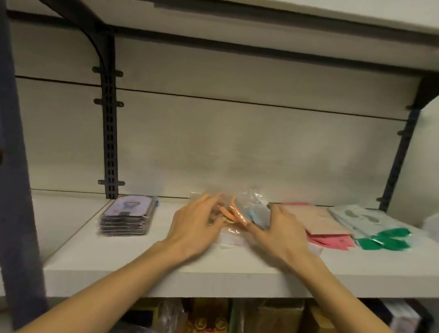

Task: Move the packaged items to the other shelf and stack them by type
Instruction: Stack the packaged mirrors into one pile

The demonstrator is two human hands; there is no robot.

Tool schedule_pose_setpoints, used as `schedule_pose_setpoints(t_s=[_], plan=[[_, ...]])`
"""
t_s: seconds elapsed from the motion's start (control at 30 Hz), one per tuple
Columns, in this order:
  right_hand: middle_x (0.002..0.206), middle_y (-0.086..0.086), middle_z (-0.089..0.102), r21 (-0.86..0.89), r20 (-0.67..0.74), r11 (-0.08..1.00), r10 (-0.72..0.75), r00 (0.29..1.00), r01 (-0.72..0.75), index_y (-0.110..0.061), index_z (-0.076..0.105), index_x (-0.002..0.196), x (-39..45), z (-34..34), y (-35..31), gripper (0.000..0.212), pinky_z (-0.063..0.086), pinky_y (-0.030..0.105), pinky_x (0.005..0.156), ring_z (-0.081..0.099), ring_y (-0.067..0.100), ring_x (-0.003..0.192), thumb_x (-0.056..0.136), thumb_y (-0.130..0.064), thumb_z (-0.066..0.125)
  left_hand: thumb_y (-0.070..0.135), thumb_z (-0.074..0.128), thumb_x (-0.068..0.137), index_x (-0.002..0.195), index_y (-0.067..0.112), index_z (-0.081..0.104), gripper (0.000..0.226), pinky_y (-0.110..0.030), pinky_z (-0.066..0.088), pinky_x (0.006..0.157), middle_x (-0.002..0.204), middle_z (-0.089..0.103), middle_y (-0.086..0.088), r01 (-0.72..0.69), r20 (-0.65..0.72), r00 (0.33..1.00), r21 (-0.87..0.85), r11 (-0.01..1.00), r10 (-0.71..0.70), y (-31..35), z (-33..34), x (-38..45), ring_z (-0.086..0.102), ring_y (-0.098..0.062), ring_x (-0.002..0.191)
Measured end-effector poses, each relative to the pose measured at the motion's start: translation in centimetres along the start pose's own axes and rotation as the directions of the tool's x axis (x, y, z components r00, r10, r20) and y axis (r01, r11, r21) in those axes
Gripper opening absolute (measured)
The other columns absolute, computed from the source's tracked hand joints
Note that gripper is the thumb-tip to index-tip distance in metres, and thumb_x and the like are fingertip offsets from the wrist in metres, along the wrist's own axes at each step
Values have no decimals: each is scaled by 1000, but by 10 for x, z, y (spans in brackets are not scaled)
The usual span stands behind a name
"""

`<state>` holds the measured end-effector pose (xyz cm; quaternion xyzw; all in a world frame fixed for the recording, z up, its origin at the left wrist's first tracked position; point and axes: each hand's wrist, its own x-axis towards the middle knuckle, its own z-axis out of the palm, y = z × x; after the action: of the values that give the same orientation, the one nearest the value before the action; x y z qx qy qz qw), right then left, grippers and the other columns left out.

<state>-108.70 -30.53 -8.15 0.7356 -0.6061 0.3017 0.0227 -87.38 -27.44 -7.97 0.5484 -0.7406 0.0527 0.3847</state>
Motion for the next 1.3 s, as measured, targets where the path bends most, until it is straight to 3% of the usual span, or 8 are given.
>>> schedule_pose_setpoints(t_s=[0.1,0.3,0.4,0.5,0.67,0.87,1.03,1.3], plan=[[88,-2,70,103,148,995,-30,989,15,-24,66,88,2,-7,13,45,56,36,73,65,19,78,84,-68,57,36,53,95,110,35,63,18,-27,43,76,106,61,18,23,-19,1000,23,999,-23,15,12,11,58,-6,98],[80,2,71,238,0,958,-162,987,157,-21,71,91,8,-10,27,44,49,34,66,62,26,80,92,-53,41,45,50,95,90,34,72,25,-30,50,71,77,70,17,293,6,956,-74,953,-294,23,22,36,66,-13,80],[98,-6,75,371,-38,885,-288,957,281,-25,71,107,12,-11,26,39,54,37,80,67,14,90,95,-47,42,47,44,99,98,16,72,42,-31,56,62,75,77,-2,579,232,799,-545,606,-555,31,15,53,71,-23,67],[115,-10,72,428,-4,775,-514,858,466,-26,72,117,16,-14,23,32,52,38,91,64,8,108,98,-35,48,59,33,101,106,5,62,61,-31,57,53,85,77,-17,715,504,625,-676,178,-597,32,-5,57,73,-26,68],[122,-7,71,349,-67,709,-633,771,613,-26,78,114,26,-16,23,37,47,27,99,62,12,114,85,-26,54,60,40,98,124,1,60,67,-30,58,54,100,75,-17,724,540,597,-681,109,-593,10,-25,52,74,-31,79],[110,-6,76,285,-137,694,-653,745,661,-28,83,89,34,-12,29,36,53,34,87,67,21,102,74,-24,50,59,58,91,108,8,65,54,-25,54,45,76,69,-13,767,499,604,-576,282,-622,9,-22,45,68,-20,54],[110,-19,72,355,-169,766,-512,842,537,-31,81,76,50,3,48,47,49,31,87,55,9,106,60,1,52,67,60,87,97,10,70,58,-27,56,53,67,67,-6,794,514,602,-467,390,-611,9,-26,46,69,-20,59],[121,2,69,356,83,934,-71,994,37,-21,61,127,74,4,49,39,48,35,90,61,28,116,90,-34,66,44,83,80,93,12,75,36,-17,44,45,72,72,2,659,341,752,-344,669,-565,14,-20,48,61,-8,51]])
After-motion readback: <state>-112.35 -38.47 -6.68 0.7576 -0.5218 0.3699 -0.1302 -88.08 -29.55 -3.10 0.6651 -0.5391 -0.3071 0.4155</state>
